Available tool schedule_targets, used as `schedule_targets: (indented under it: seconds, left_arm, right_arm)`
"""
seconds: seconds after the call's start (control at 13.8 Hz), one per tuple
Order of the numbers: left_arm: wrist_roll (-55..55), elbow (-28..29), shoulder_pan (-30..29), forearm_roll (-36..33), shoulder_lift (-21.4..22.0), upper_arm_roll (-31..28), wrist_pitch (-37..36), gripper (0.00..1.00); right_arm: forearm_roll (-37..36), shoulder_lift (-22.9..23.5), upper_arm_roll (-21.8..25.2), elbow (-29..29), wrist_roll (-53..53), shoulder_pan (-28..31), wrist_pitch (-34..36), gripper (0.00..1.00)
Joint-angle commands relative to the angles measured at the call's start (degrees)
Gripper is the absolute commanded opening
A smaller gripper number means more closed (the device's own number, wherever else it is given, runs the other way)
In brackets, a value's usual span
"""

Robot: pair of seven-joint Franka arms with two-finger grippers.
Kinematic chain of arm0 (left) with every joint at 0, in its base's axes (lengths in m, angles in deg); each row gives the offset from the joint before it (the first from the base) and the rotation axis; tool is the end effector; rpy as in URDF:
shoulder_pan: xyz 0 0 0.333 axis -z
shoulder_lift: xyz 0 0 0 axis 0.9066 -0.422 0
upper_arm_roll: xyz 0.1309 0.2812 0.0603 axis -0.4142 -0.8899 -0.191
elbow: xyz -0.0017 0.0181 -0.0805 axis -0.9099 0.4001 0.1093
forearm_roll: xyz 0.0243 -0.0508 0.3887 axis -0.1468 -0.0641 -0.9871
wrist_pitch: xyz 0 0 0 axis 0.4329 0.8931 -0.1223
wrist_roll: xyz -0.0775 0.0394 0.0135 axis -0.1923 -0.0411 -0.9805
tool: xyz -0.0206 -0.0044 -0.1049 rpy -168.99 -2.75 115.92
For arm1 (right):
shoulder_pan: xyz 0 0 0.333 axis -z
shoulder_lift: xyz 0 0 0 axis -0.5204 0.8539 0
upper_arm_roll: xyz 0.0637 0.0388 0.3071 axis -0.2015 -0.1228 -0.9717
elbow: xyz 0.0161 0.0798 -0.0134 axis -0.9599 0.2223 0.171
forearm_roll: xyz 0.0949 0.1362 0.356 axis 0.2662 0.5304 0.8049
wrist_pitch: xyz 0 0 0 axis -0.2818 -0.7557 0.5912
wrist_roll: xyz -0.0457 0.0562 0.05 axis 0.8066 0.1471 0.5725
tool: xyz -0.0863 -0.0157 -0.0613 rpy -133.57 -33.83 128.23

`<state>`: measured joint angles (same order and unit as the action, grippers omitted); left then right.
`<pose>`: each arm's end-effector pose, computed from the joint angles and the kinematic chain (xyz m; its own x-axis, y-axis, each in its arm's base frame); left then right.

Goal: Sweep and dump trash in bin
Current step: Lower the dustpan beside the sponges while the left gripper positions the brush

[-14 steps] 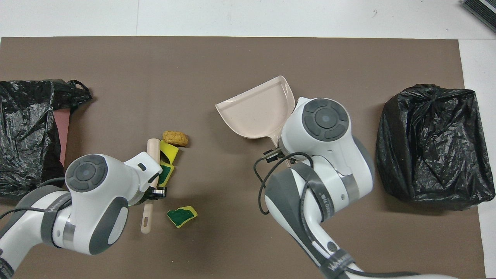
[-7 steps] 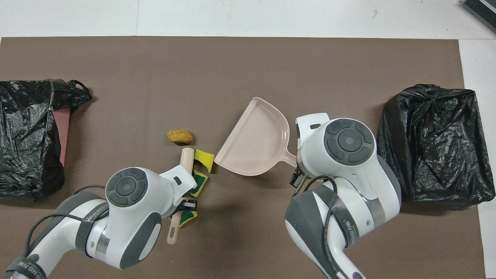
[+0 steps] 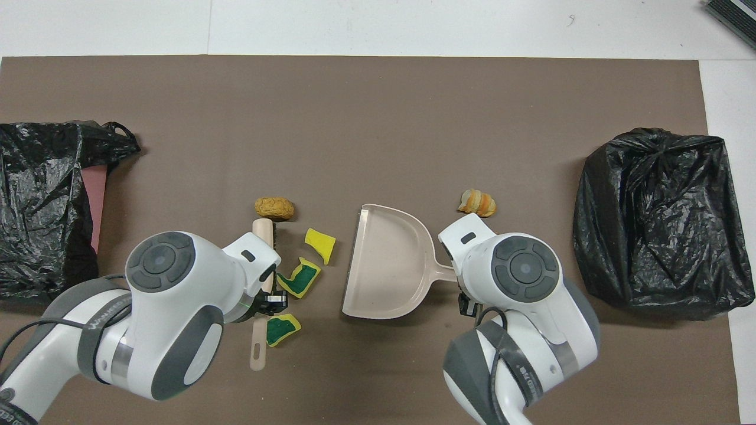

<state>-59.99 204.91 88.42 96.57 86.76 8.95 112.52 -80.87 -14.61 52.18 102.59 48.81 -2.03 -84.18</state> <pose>0.4189 -0.2145 0.3852 0.9784 0.0196 -0.2060 0.0312 -0.9981 0.0531 0.4586 0.2381 0.3729 0.2263 0.9728 -0.0501 0.9739 -0.2268 -0.0036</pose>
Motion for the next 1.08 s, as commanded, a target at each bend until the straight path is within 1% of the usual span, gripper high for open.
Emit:
schedule_targets:
  seconds: [0.0,0.14,0.29,0.36,0.43,0.58,0.72,0.87,0.94,1.01]
  left_arm:
    - [5.1,-1.1,-4.5,-1.6,-1.3,0.2,3.1,0.0]
    - [8.8,-5.9,-6.8,-7.0,-5.6,0.2,3.4,0.0]
    - [13.8,-8.6,-9.0,-7.6,-8.6,0.2,4.1,0.0]
    - [14.8,-9.9,-9.1,-8.2,-10.3,0.2,4.3,0.0]
    - [14.9,-9.9,-9.1,-8.7,-11.0,0.3,4.8,0.0]
    - [14.9,-9.2,-7.4,-8.7,-10.7,0.3,4.2,0.0]
    - [15.0,-7.8,-4.4,-8.7,-10.1,0.5,4.0,0.0]
    - [15.0,-3.9,-0.9,-8.5,-8.9,0.7,5.4,0.0]
    - [14.5,-3.8,1.2,-7.6,-8.7,0.8,4.9,0.0]
    - [13.8,-3.6,3.3,-4.2,-8.4,0.8,4.9,0.0]
  right_arm:
    - [-0.8,0.9,-0.2,0.6,-5.8,-3.2,-2.2,0.0]
    - [-0.9,1.1,-0.2,0.5,-7.5,-3.7,-2.2,0.0]
    - [-0.8,1.2,-0.2,0.6,-8.3,-3.7,-3.1,0.0]
    - [-0.9,1.5,-0.3,0.6,-9.0,-3.7,-3.6,0.0]
    - [-0.9,2.5,-0.3,0.6,-9.7,-4.0,-4.9,0.0]
    - [-0.9,2.8,-0.2,0.6,-10.5,-4.4,-5.3,0.0]
    - [-0.9,2.8,-0.2,0.6,-11.0,-4.5,-5.2,0.0]
    - [-0.9,2.8,-0.2,0.6,-11.9,-4.5,-5.1,0.0]
    - [-0.9,2.8,-0.2,0.6,-11.9,-4.6,-5.1,0.0]
    - [-0.9,2.8,-0.2,0.6,-11.9,-4.6,-5.0,0.0]
